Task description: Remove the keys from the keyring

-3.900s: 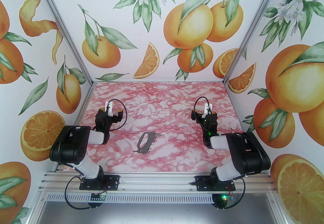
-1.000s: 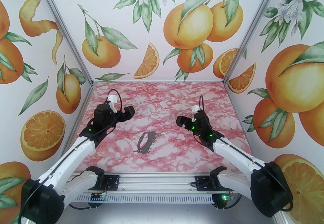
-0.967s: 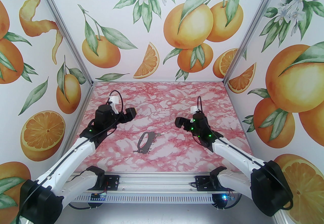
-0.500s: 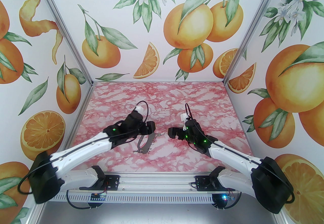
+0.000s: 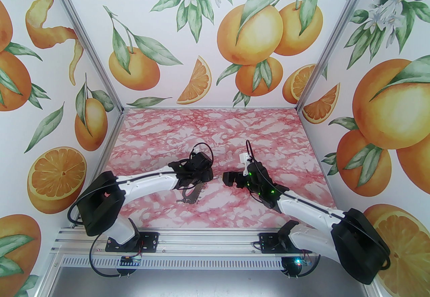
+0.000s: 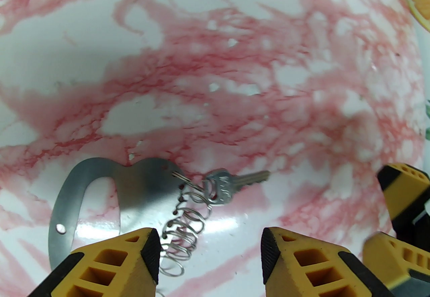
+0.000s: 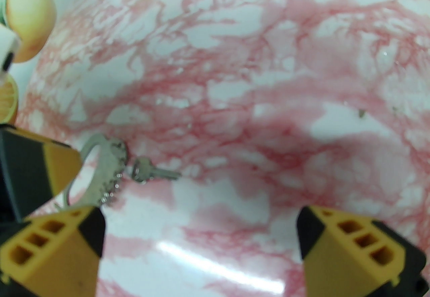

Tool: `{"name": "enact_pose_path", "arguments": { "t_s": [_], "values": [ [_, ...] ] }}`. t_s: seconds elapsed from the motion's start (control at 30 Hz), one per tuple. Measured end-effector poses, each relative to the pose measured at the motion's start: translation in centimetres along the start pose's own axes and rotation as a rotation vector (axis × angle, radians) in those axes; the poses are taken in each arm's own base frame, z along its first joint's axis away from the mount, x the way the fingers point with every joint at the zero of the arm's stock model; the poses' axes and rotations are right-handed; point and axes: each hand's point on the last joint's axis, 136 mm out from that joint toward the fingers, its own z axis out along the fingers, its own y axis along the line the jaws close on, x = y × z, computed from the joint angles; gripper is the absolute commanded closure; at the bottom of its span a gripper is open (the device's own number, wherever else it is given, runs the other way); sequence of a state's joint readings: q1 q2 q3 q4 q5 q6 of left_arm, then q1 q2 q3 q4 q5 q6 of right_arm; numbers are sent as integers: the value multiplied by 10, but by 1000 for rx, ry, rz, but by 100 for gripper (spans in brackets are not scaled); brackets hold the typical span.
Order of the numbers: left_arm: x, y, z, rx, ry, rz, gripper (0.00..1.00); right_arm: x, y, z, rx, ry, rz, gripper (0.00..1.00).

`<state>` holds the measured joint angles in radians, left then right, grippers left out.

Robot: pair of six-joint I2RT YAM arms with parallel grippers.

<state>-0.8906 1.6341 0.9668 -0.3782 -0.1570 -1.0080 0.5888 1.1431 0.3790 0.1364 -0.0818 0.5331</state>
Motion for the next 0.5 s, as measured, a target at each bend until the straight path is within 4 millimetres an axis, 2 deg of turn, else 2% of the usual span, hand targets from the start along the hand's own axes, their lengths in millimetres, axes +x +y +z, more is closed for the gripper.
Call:
{"name": "enact_pose_path", "arguments": {
  "t_s": [0.23,0.5],
  "values": [
    [1,-4,22,-44,18,-32,59,-11,1,-12,-6,-80,-5,0],
    [0,-5,36,-99,24,-19,64,-22,0,-26,-4,-163,-9,0]
  ]
}}
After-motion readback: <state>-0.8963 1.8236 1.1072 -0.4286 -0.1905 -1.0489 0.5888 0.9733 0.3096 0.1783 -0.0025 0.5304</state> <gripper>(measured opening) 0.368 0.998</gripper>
